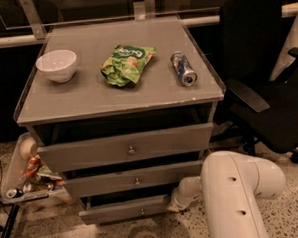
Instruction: Open bottom drawer
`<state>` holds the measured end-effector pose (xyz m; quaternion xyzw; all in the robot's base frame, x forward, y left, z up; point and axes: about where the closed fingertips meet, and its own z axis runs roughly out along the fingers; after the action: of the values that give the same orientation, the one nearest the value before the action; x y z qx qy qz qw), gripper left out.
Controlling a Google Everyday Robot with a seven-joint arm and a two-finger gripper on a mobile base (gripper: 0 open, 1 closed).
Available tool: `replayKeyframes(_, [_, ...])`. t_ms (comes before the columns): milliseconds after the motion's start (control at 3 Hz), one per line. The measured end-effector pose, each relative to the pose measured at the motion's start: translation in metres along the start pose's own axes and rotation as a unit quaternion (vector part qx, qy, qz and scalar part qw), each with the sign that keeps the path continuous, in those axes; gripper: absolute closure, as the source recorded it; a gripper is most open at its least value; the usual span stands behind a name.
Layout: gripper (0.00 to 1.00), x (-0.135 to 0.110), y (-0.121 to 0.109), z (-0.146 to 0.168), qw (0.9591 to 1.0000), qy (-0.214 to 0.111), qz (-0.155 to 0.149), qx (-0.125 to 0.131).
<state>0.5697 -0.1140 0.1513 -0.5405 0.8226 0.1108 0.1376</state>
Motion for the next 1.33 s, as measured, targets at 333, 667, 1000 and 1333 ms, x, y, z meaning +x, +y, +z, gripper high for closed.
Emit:
replayKeyframes(333, [0.89, 0.0, 0.0, 0.0, 1.0, 0.0, 0.0, 0.0])
replayKeyframes(667, [1.0, -0.002, 0.0, -0.006, 1.0, 0.0, 0.0, 0.0])
replayKeyframes(1000, [1.0, -0.003, 0.0, -0.009, 1.0, 0.0, 0.0, 0.0])
replayKeyframes(1333, [1.0, 0.005, -0.004, -0.016, 0.9999, 0.003, 0.014, 0.008])
